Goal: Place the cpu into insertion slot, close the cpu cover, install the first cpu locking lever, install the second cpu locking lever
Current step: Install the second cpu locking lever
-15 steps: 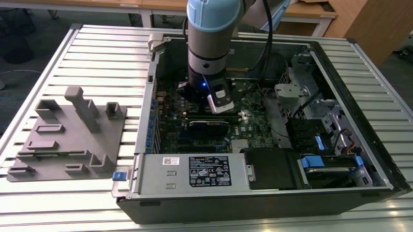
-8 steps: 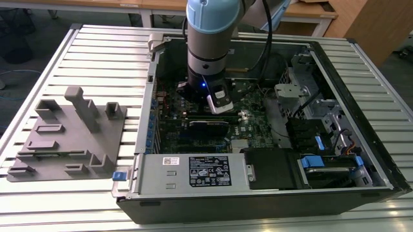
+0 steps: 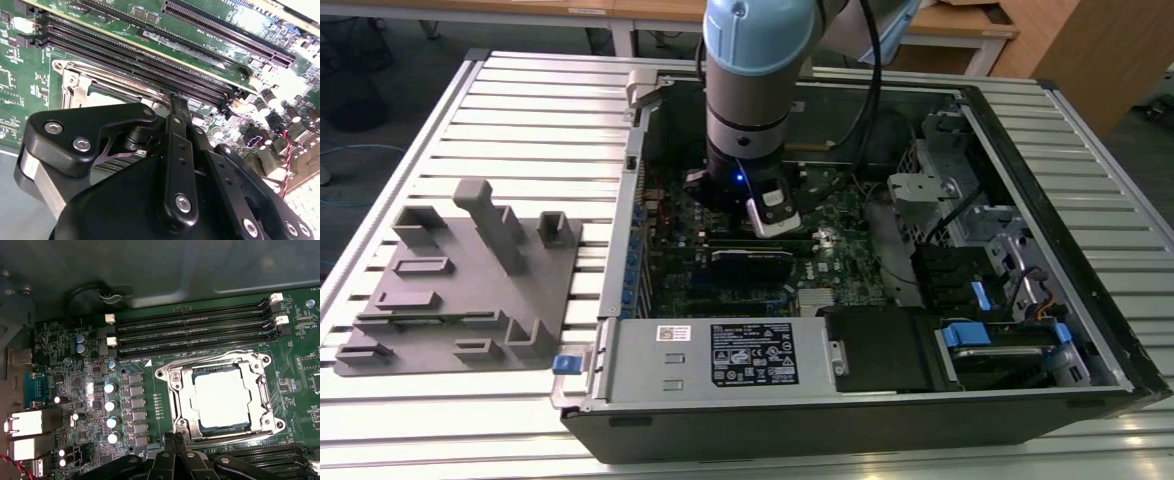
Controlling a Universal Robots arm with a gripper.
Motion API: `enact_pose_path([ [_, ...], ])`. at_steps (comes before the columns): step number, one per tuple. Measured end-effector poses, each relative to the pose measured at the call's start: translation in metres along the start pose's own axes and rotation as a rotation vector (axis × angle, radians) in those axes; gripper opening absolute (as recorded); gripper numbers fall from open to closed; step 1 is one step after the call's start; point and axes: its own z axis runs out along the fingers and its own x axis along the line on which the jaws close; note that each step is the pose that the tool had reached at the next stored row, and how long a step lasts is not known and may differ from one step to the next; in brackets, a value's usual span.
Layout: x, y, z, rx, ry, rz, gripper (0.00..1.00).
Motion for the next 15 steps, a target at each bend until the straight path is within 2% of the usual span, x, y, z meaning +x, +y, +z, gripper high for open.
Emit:
enact_pose_path([
  [5, 0.0024, -0.0012, 0.0013, -0.0053, 0.0007, 0.0, 0.11],
  [15, 0.0041, -0.0025, 0.0015, -0.0055, 0.0008, 0.0, 0.11],
])
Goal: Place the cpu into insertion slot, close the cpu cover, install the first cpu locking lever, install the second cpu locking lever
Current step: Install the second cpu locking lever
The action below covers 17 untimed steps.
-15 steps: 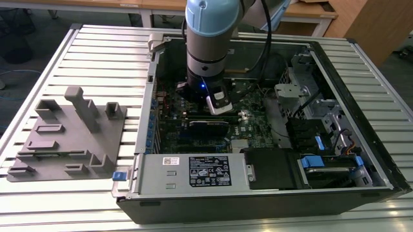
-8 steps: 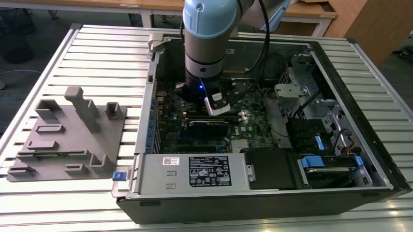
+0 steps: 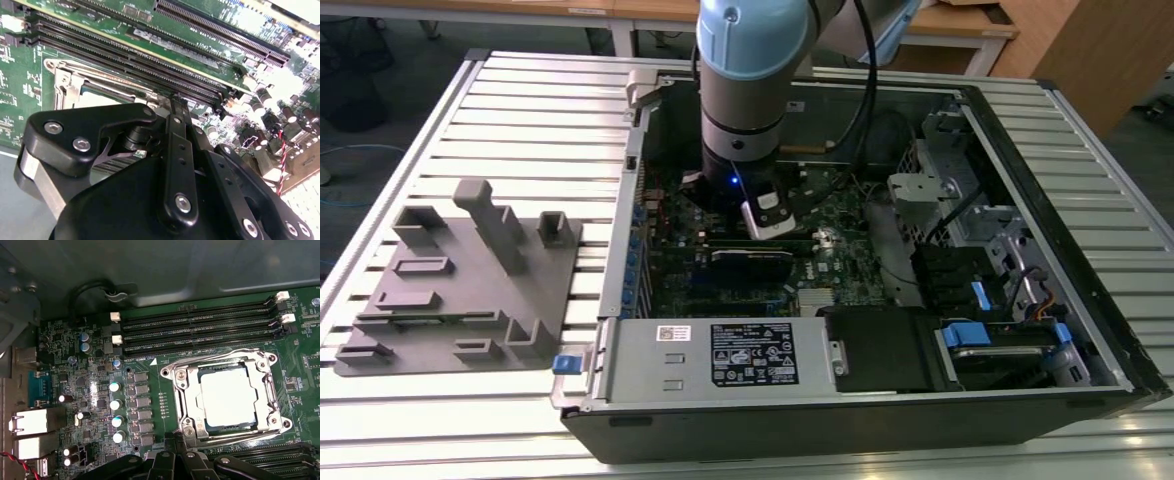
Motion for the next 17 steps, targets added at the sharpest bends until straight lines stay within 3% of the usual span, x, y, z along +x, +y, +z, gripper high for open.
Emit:
enact_pose_path([
  [4, 0.0002, 0.0008, -0.0045, -0.0014, 0.0002, 0.0, 0.11],
  [14, 0.0006, 0.0073, -0.0386, -0.0028, 0.0004, 0.0, 0.11],
  [17, 0.0007, 0.0084, -0.0447, -0.0026, 0.0005, 0.0, 0.11],
])
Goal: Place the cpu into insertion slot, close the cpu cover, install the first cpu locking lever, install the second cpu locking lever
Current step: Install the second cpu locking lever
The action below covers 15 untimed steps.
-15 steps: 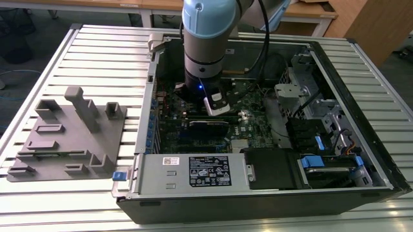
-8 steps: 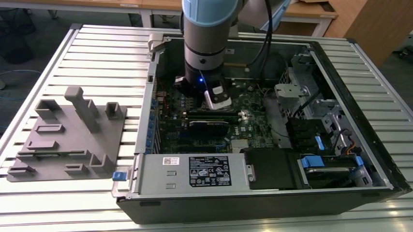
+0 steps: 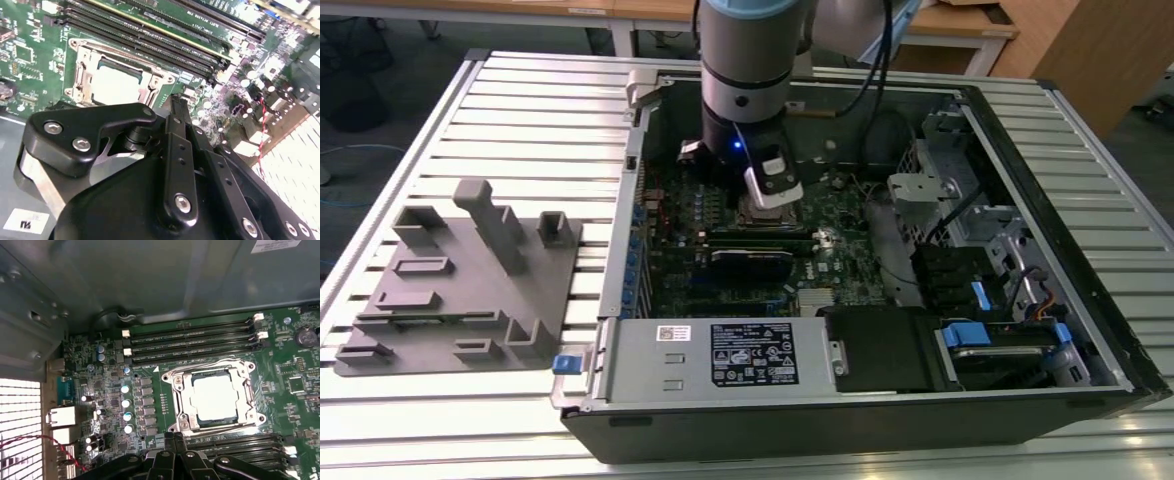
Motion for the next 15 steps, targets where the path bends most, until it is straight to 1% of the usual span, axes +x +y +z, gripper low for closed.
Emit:
enact_pose_path([
  [1, 0.0, 0.0002, 0.0002, -0.0001, -0.0001, 0.0, 0.11],
  [2, 0.0001, 0.0007, 0.0002, 0.0022, -0.0004, 0.0, 0.11],
  [6, 0.0001, 0.0072, 0.0014, 0.0182, -0.0028, 0.0, 0.11],
  [10, -0.0049, 0.0117, 0.0023, 0.0381, -0.0058, 0.0, 0.11],
  [12, -0.0077, 0.014, 0.0028, 0.0464, -0.0072, 0.001, 0.11],
  [13, -0.0096, 0.0151, 0.0031, 0.0495, -0.0077, 0.001, 0.11],
  [15, -0.0158, 0.0174, 0.0037, 0.0512, -0.0079, 0.001, 0.11],
])
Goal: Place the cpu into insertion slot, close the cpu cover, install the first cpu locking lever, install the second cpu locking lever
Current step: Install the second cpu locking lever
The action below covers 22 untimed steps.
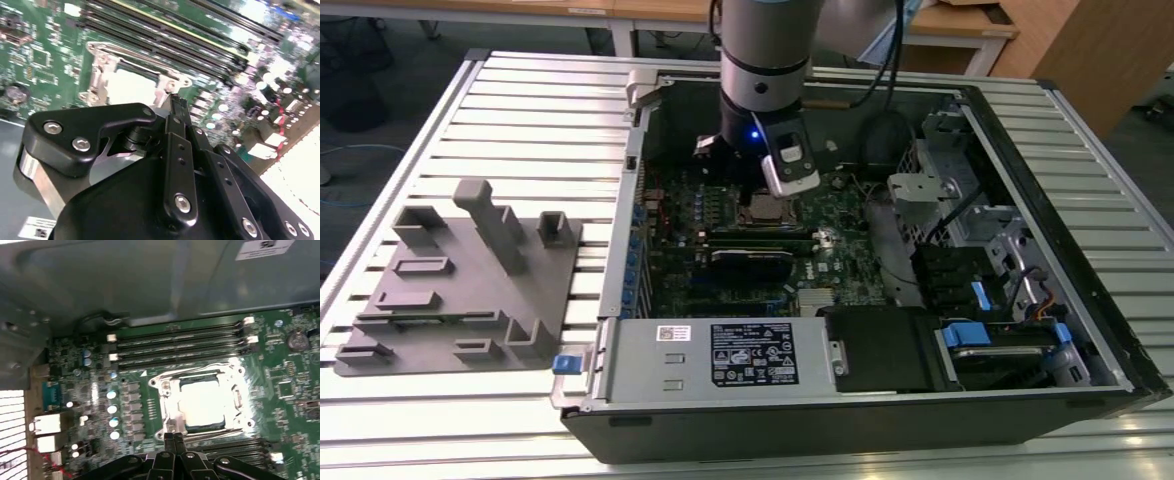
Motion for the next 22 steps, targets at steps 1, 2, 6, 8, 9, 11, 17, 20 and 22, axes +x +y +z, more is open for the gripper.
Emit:
enact_pose_path([
  [1, -0.0037, 0.0011, 0.0003, 0.0, 0.0, 0.0, 0.11],
  [2, -0.0076, 0.0021, 0.0006, 0.0, 0.0001, 0.0, 0.11],
  [6, -0.0196, 0.0069, 0.0016, 0.0013, -0.0001, 0.0, 0.11],
  [8, -0.0223, 0.0114, 0.0024, 0.0029, -0.0003, 0.0, 0.11],
  [9, -0.0232, 0.0138, 0.0028, 0.0042, -0.0005, 0.0, 0.11],
  [11, -0.024, 0.0166, 0.0032, 0.0075, -0.001, 0.0, 0.11],
  [17, -0.0248, 0.0223, 0.0041, 0.0251, -0.0037, 0.0, 0.11],
  [20, -0.0257, 0.0249, 0.0045, 0.0342, -0.0049, -0.001, 0.11],
  [22, -0.0261, 0.0254, 0.0048, 0.0384, -0.0056, -0.001, 0.11],
])
